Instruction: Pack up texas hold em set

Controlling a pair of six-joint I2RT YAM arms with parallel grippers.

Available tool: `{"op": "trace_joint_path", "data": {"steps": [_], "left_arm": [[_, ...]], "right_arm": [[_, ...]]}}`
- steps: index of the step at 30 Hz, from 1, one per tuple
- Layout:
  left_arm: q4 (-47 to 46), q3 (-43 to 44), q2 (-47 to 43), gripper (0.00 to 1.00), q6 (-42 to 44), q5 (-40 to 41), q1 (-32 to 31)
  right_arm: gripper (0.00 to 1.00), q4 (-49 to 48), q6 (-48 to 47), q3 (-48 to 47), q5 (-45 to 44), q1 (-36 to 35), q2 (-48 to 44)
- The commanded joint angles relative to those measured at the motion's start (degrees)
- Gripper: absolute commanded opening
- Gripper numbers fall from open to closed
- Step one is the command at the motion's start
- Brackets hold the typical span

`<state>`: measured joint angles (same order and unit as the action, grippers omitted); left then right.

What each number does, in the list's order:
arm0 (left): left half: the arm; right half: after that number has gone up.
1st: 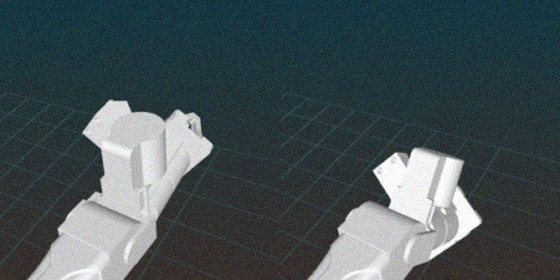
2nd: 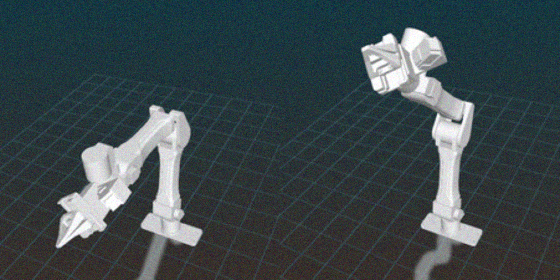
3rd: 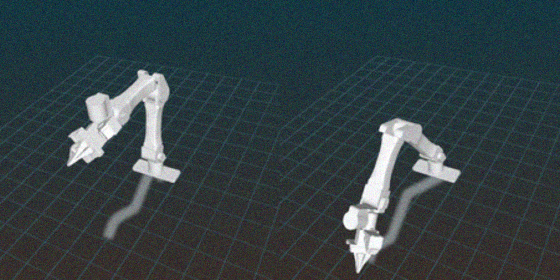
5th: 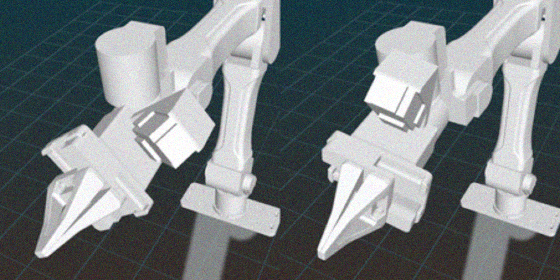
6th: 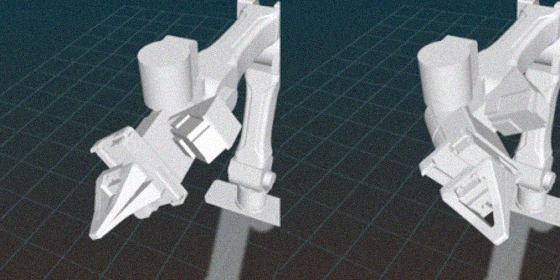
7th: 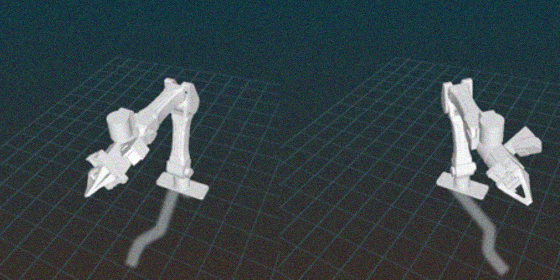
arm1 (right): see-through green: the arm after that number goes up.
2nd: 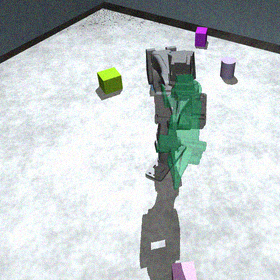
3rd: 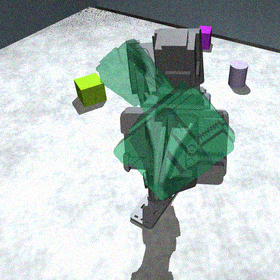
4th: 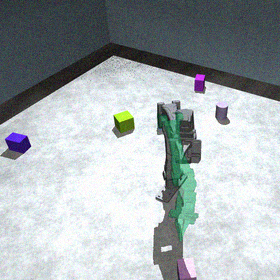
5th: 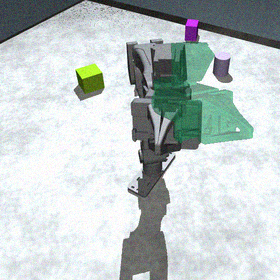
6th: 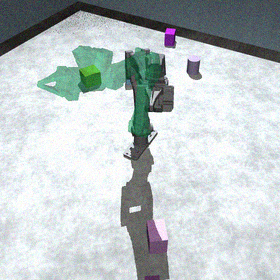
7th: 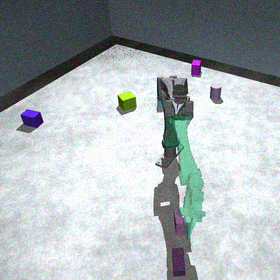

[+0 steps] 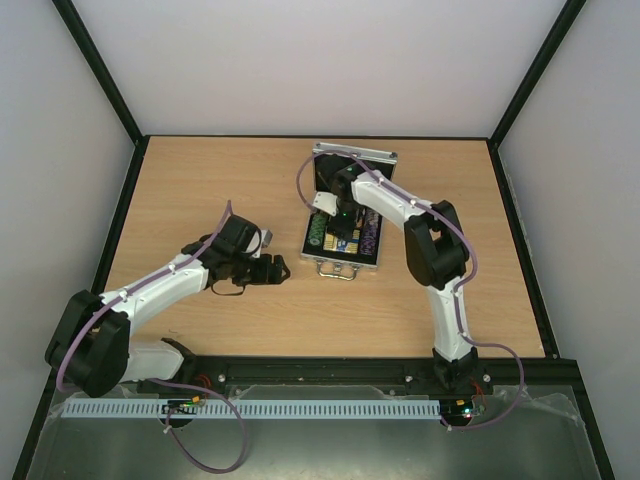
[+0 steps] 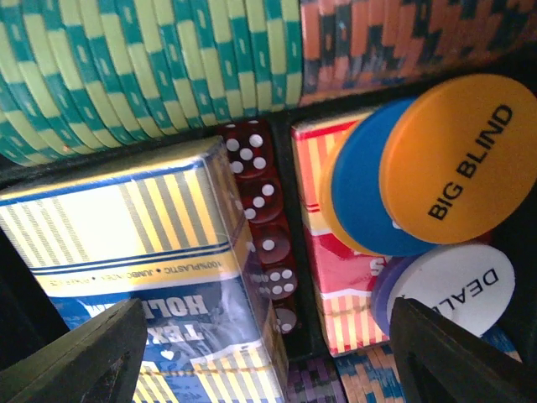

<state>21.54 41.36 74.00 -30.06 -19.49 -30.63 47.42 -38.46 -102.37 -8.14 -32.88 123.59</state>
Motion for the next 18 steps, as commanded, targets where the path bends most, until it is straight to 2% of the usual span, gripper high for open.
{"op": "trace_joint_path", "data": {"steps": [1,12,15,18], "left_arm": [[-0.3,-0.4,-0.3,0.84,0.0,-0.1,-0.3],[-1.1,-0.9,-0.1,0.84,-0.3,-0.4,-0.5],[-1.2,-1.1,-0.2,0.84,-0.4,-0.4,-0.6],[-1.2,-1.3,-0.3,0.84,-0.6,-0.4,-0.7]], "right_arm": [[0.80,3.8,1.6,-1.0,1.7,0.4,-0.3],[0.77,3.6,5.0,-4.8,6.3,0.4,-0.2],[0.74,1.8,7.5,-6.3,6.7,0.4,0.9],[0.65,0.0,9.0,-6.6,5.7,0.4,1.9]]}}
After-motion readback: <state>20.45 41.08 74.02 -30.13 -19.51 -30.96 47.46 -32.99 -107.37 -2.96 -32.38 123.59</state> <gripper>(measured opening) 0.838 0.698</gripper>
